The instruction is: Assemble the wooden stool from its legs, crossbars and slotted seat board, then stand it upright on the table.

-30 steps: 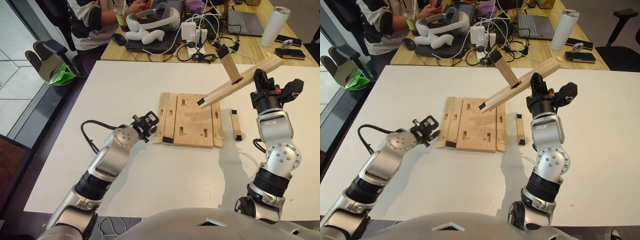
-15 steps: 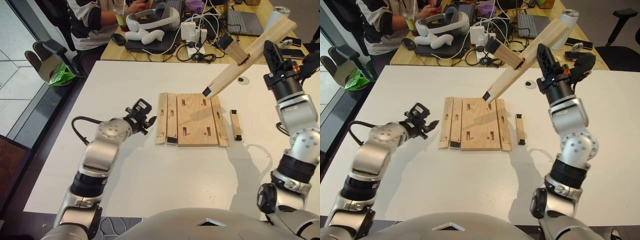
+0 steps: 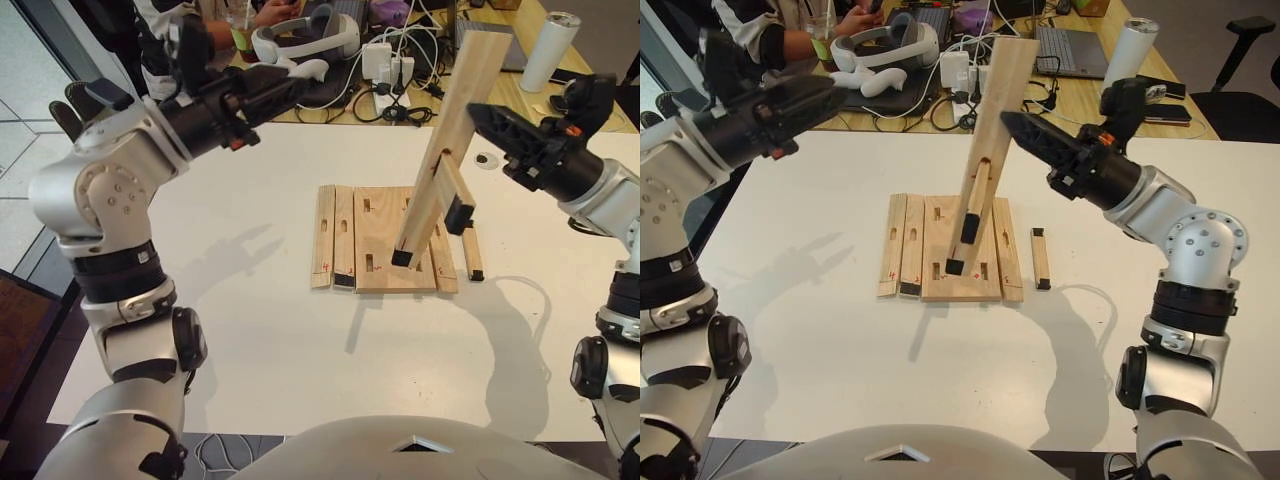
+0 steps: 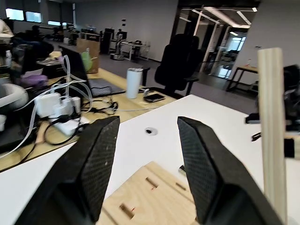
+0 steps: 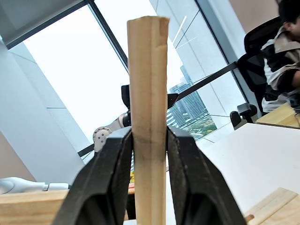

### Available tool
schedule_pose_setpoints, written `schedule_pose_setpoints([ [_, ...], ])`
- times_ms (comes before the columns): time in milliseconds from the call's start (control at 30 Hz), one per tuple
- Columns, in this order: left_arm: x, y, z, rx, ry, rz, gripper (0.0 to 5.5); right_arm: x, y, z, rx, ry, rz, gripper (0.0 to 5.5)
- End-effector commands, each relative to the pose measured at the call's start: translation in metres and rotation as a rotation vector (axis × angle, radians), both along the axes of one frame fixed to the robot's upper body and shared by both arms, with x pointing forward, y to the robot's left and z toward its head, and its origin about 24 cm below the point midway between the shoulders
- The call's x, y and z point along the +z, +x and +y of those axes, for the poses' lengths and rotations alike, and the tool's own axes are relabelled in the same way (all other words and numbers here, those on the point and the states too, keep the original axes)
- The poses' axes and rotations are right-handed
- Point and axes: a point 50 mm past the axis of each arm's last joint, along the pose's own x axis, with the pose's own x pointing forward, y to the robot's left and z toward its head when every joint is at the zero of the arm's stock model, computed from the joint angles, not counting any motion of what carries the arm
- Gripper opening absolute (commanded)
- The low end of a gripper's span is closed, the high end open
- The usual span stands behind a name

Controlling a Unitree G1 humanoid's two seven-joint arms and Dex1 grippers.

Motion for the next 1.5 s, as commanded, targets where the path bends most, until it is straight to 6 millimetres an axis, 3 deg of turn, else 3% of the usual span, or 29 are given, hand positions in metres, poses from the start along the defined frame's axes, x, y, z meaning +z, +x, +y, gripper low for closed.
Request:
schedule_pose_setpoints([
  [33, 0.019, 0.001, -0.023, -0.139, -0.074, -0.029, 2.27, 0.010, 0.000, 0.013, 0.097, -0.024, -0.043, 0.98],
  [233, 0.013, -0.011, -0.041, -0.297, -0.057, 0.003, 3.06, 0.014, 0.000, 0.019, 0.155, -0.034, -0.075, 0.98],
  [400, 0.012, -0.013, -0.049, -0.347, -0.065, 0.040, 3.15, 0.013, 0.000, 0.023, 0.186, -0.063, -0.102, 0.98],
  [667, 0.027, -0.016, -0.061, -0.449, -0.123, 0.055, 3.15, 0.002, -0.003, 0.030, 0.219, -0.144, -0.148, 0.98],
  [900, 0.016, -0.028, -0.069, -0.521, -0.071, 0.106, 3.15, 0.004, 0.000, 0.029, 0.218, -0.151, -0.174, 0.98],
  [1367, -0.005, -0.033, -0.084, -0.555, 0.020, 0.176, 3.15, 0.002, -0.001, 0.039, 0.261, -0.208, -0.243, 0.98],
  [1500, -0.012, -0.031, -0.090, -0.539, 0.028, 0.203, 2.51, 0.000, -0.002, 0.042, 0.277, -0.218, -0.257, 0.98],
])
